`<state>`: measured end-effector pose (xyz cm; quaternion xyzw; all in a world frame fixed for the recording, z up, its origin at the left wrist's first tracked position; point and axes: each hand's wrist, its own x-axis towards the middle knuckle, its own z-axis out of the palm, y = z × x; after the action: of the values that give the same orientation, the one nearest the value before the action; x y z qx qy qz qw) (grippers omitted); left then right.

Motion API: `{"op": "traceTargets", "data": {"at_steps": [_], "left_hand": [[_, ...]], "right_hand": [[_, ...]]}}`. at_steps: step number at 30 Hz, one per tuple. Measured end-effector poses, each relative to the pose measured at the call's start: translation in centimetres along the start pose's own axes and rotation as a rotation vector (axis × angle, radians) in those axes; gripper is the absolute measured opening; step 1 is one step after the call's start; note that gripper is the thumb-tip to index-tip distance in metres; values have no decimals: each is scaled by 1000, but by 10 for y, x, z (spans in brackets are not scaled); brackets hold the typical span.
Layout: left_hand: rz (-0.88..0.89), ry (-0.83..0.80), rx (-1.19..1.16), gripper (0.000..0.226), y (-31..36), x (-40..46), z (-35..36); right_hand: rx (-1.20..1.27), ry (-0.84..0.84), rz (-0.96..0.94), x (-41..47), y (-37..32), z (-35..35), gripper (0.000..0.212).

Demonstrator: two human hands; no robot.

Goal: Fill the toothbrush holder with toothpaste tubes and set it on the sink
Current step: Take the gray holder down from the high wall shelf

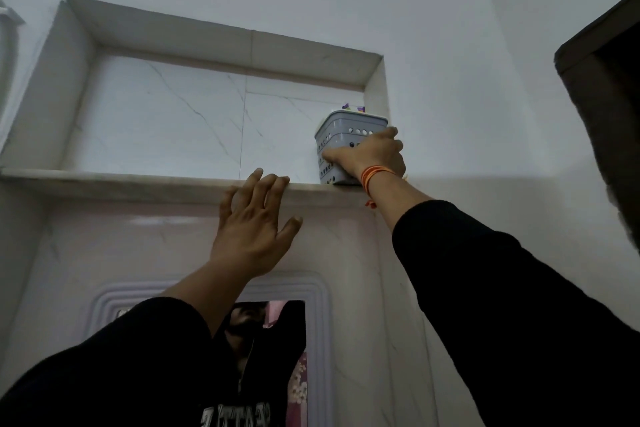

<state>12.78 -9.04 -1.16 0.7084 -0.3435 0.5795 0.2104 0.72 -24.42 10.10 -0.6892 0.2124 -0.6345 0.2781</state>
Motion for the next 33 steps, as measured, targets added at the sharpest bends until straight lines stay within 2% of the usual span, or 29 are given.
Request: {"op": "traceTargets", "data": {"at_steps": [5,12,16,18,21,26,28,33], "left_hand": [[9,-78,-37,76,1,0,-10],[11,-287,-99,82,-1,8,-38],[-38,-276,-337,71,-2,-1,-55],[-68,-237,-381,64,-2,-19,-57],[-101,-226,-462,56,3,-62,-51],[-143,-383,-623,39,8,-165,-37],[-167,-427,-650,39,7,-208,-28],[-331,-686,-599,29,7,-319,-4]], "right_hand": [[13,32,-37,-14,-8,-26,117],[65,52,-148,-48,-18,-67,114],[66,6,-159,-88,-8,-81,114],[87,-27,-165,-111,5,-83,114],[137,-99,-157,-152,32,-81,115],[178,-179,-119,-234,94,-74,123],[182,-206,-107,-273,124,-69,123],[108,-275,-3,-369,209,-52,127]]}}
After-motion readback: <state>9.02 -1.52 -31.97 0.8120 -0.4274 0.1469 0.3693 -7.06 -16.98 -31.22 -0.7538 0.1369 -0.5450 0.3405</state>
